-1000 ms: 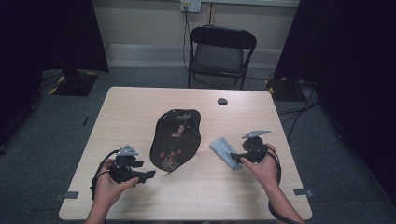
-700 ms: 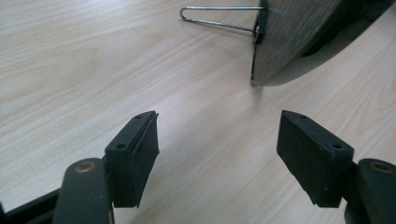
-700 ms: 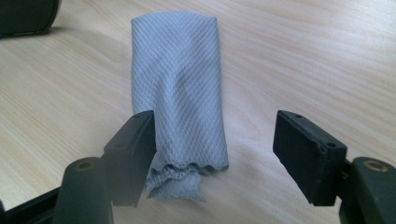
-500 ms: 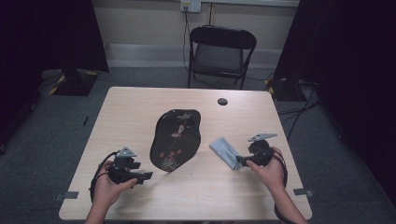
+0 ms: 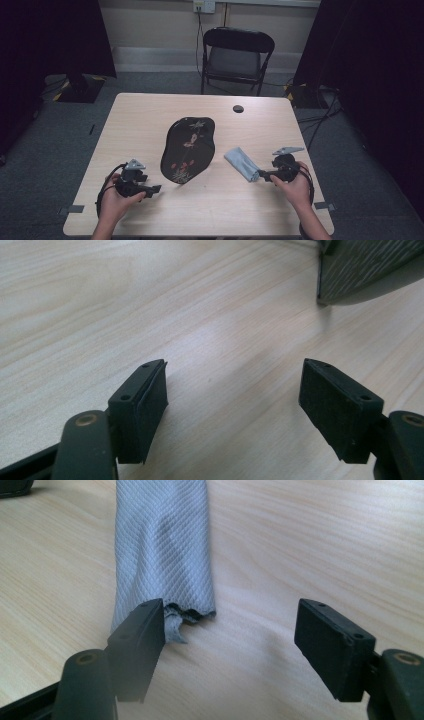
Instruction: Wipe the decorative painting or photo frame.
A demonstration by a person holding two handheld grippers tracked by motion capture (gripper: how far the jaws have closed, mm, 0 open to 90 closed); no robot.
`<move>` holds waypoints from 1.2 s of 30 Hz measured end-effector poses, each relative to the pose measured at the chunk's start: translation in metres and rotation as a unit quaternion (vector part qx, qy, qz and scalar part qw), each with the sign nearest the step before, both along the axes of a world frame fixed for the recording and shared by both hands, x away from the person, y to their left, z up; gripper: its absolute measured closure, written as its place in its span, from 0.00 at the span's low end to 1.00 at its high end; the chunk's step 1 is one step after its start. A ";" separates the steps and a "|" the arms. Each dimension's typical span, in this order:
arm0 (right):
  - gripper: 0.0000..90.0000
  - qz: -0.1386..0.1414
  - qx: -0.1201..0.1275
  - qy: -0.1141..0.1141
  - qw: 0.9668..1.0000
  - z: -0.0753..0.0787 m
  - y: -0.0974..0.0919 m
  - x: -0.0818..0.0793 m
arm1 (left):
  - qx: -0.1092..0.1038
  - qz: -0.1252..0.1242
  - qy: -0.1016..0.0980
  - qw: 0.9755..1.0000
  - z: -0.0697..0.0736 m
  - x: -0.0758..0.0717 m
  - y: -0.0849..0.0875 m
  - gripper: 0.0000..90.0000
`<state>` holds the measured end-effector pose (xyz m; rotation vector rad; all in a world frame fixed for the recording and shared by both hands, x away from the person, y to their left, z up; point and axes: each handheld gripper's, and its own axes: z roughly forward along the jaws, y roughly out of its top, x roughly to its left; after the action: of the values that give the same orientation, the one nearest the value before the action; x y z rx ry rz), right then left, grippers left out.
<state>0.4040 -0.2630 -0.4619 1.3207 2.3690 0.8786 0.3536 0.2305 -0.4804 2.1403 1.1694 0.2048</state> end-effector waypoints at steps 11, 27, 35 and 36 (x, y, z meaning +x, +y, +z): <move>0.30 -0.004 0.002 -0.001 1.000 -0.009 -0.013 -0.011 | 0.012 -0.001 -0.020 1.000 -0.004 0.001 0.002 0.26; 0.25 0.006 0.002 -0.014 1.000 -0.023 -0.022 -0.024 | 0.037 -0.020 -0.057 0.997 -0.011 0.001 0.001 0.17; 0.21 0.016 -0.001 -0.029 0.999 -0.028 -0.022 -0.029 | 0.048 -0.021 -0.070 0.996 -0.013 0.001 0.001 0.17; 0.20 0.016 -0.004 -0.032 0.999 -0.029 -0.022 -0.030 | 0.047 -0.021 -0.071 0.996 -0.013 0.001 0.001 0.17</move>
<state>0.3742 -0.2852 -0.4905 1.2353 2.3484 0.9063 0.3545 0.2313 -0.4934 2.1897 1.0513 0.3950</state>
